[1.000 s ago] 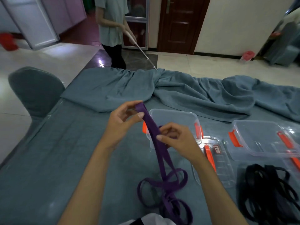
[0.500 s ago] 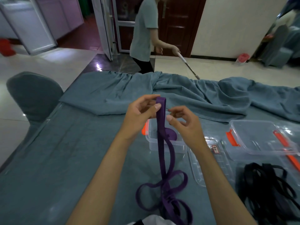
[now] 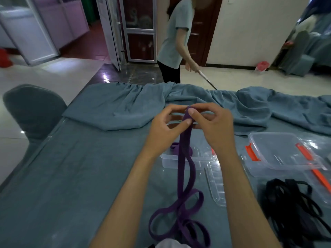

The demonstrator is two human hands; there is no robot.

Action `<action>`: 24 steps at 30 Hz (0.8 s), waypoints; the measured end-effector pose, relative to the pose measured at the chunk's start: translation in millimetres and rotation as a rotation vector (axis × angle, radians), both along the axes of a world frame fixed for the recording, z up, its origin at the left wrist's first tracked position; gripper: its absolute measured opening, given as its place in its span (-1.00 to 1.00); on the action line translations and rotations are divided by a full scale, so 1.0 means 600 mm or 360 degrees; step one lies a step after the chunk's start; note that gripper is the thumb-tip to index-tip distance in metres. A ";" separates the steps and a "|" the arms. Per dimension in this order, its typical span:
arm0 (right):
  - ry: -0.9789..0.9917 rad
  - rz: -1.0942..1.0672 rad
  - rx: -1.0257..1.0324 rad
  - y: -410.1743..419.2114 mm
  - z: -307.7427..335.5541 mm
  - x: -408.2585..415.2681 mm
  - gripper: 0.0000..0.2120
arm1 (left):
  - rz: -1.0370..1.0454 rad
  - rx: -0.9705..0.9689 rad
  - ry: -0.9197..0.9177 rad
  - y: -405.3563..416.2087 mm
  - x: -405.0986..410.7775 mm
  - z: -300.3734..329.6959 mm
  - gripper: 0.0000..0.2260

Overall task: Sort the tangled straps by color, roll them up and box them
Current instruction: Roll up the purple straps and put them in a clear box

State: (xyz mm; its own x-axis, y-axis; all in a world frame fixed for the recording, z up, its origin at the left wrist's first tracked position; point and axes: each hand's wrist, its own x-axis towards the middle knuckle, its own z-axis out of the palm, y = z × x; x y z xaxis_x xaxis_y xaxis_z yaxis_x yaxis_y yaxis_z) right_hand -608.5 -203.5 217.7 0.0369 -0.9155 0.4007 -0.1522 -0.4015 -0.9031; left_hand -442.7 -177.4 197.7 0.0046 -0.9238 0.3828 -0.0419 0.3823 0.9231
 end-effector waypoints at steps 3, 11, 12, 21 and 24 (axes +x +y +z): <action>0.0025 -0.0134 -0.0007 0.006 -0.011 0.003 -0.86 | 0.0091 -0.0001 0.0003 0.009 -0.016 -0.014 -0.62; -0.0059 -0.0136 0.0195 0.012 -0.020 0.006 -0.85 | 0.0051 -0.0111 -0.0232 0.016 -0.014 -0.017 -0.62; -0.0025 -0.0092 0.0239 0.010 -0.020 0.005 -0.87 | 0.0044 -0.0111 -0.0248 0.017 -0.012 -0.017 -0.64; -0.0087 -0.0193 0.0235 0.017 -0.020 0.004 -0.88 | 0.0164 -0.0154 -0.0240 0.011 -0.014 -0.048 -0.53; -0.0132 -0.0150 0.0304 0.018 -0.020 0.007 -0.90 | 0.0283 -0.0246 -0.0326 0.014 -0.017 -0.049 -0.59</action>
